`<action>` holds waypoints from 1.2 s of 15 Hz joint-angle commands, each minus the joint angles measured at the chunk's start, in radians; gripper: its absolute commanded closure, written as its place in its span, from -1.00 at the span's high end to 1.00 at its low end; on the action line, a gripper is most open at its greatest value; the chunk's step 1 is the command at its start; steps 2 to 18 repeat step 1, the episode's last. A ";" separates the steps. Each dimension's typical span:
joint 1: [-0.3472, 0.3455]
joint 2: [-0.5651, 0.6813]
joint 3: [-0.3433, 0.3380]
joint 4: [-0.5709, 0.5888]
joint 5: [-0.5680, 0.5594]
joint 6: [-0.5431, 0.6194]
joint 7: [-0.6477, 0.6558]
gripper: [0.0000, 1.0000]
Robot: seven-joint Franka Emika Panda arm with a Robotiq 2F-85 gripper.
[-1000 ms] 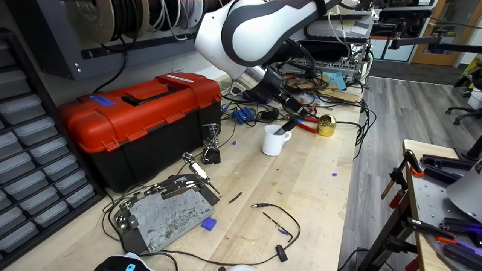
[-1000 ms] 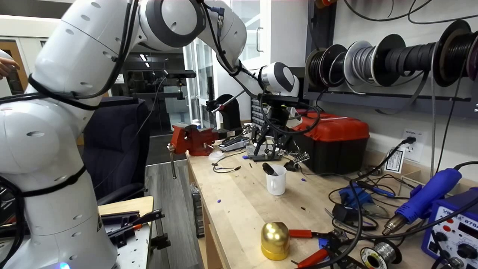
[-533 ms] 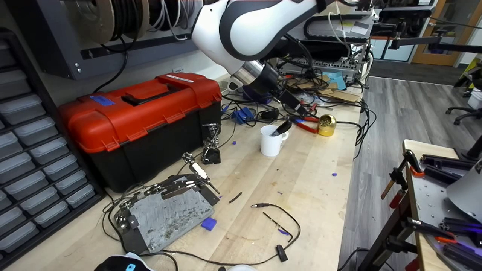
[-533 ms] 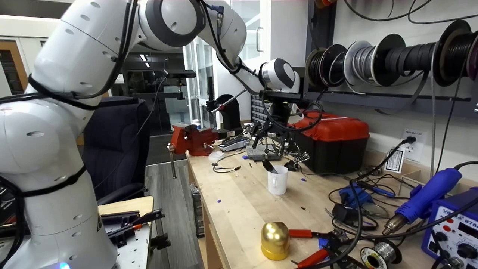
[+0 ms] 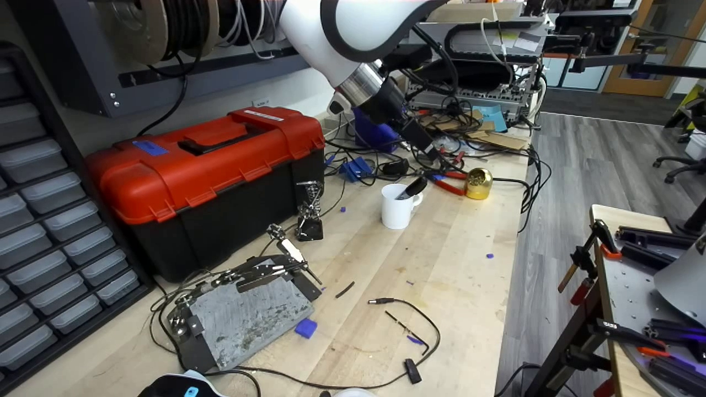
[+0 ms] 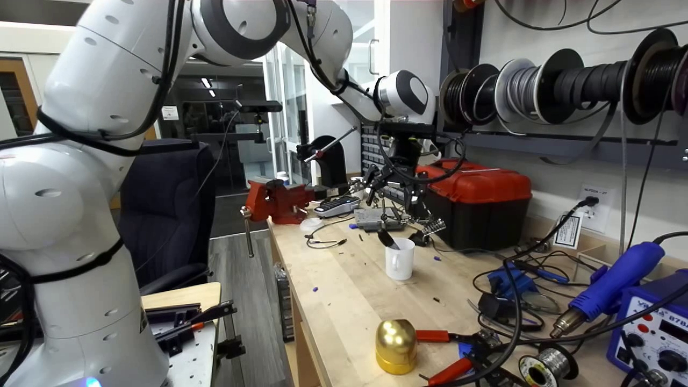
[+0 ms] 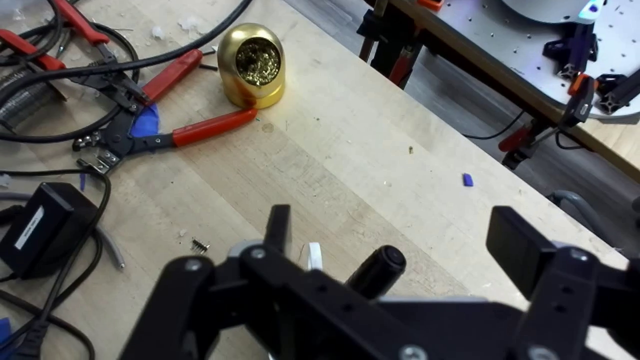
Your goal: Put the marker inside the mug cup
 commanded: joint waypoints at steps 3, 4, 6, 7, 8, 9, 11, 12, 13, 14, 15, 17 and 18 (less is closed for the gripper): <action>-0.004 0.002 0.007 0.004 -0.002 -0.004 0.002 1.00; -0.004 0.002 0.007 0.004 -0.002 -0.004 0.002 1.00; -0.004 0.002 0.007 0.004 -0.002 -0.004 0.002 1.00; -0.004 0.002 0.007 0.004 -0.002 -0.004 0.002 1.00; -0.004 0.002 0.007 0.004 -0.002 -0.004 0.002 1.00; -0.004 0.002 0.007 0.004 -0.002 -0.004 0.002 1.00; -0.004 0.002 0.007 0.004 -0.002 -0.004 0.002 1.00; -0.004 0.002 0.007 0.004 -0.002 -0.004 0.002 1.00; -0.004 0.002 0.007 0.004 -0.002 -0.004 0.002 1.00; -0.004 0.002 0.007 0.004 -0.002 -0.004 0.002 1.00; -0.004 0.002 0.007 0.004 -0.002 -0.004 0.002 1.00; -0.004 0.002 0.007 0.004 -0.002 -0.004 0.002 1.00; -0.004 0.002 0.007 0.004 -0.002 -0.004 0.002 1.00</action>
